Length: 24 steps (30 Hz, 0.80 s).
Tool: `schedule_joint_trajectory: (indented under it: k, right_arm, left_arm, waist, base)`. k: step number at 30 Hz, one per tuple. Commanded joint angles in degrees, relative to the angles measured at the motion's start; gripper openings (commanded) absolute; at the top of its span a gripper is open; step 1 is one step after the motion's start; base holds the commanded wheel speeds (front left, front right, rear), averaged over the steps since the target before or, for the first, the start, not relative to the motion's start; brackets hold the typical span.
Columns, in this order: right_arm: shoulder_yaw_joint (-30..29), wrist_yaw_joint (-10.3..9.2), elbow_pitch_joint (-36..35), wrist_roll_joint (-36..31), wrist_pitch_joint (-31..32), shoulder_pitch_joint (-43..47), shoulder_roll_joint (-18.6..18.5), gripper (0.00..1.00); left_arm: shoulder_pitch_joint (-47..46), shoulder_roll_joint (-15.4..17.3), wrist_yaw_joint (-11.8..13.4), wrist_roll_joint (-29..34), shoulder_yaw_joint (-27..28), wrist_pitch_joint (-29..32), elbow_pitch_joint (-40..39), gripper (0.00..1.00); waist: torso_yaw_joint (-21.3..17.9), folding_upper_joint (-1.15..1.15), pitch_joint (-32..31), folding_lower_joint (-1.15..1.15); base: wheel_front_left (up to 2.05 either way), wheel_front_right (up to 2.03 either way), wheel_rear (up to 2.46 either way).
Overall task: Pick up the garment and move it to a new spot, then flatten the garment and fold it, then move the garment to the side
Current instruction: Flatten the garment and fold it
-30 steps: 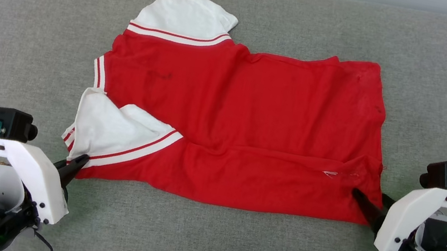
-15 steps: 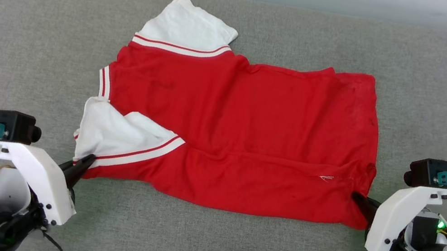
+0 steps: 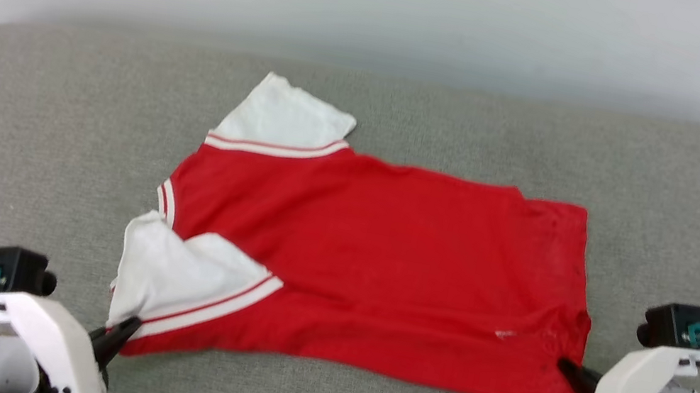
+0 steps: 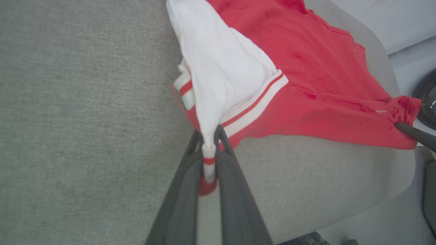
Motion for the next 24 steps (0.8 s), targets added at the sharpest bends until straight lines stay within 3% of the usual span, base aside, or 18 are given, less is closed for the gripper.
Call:
schedule_joint_trajectory:
  k: [1,10,11,12,13,19,24]
  right_arm:
    - [-0.44,-0.02,-0.42,0.12,0.31,1.32,-0.31,0.0]
    - [-3.27,-0.02,-1.75,-0.58,2.24,7.36,0.54,0.0]
    - [-3.25,-0.02,-1.72,-0.78,1.85,7.56,0.68,0.22]
    - [-3.28,-0.02,-1.54,-0.89,1.47,7.86,0.9,1.0]
    - [-3.18,-0.02,-1.36,-0.99,0.82,8.09,1.11,1.0]
    - [-1.6,-0.02,-2.88,-2.26,-7.99,8.43,1.4,1.0]
    - [-2.12,-0.02,-5.89,-5.52,-19.1,8.52,1.36,1.0]
  left_arm:
    - [1.15,0.46,0.45,-0.43,0.49,0.14,-0.23,0.0]
    - [6.17,0.04,1.05,-1.86,0.53,-0.19,0.19,0.0]
    - [5.98,-0.54,0.68,-2.11,0.07,-0.18,0.63,0.0]
    - [5.66,-1.06,0.35,-2.13,-0.35,-0.26,1.19,0.33]
    - [5.03,-1.38,-0.06,-1.64,-0.63,-0.62,1.8,1.0]
    - [1.88,-3.77,-1.5,1.43,-1.07,-5.87,5.32,1.0]
    - [-1.11,-4.2,0.65,7.13,-0.01,-13.08,5.62,1.0]
  waist:
    - [0.23,0.0,-1.34,0.0]
    - [0.65,0.0,-3.31,0.0]
    - [0.65,0.0,-3.16,0.0]
    - [0.64,0.0,-2.99,0.0]
    - [0.58,0.0,-2.69,0.0]
    - [0.0,0.0,-1.72,0.0]
    - [-0.96,0.0,-2.14,0.0]
  base:
    - [0.0,0.0,0.0]
    - [0.0,0.0,0.0]
    - [0.0,0.0,0.0]
    - [0.0,0.0,0.0]
    - [0.0,0.0,0.0]
    - [0.0,0.0,0.0]
    - [0.0,0.0,0.0]
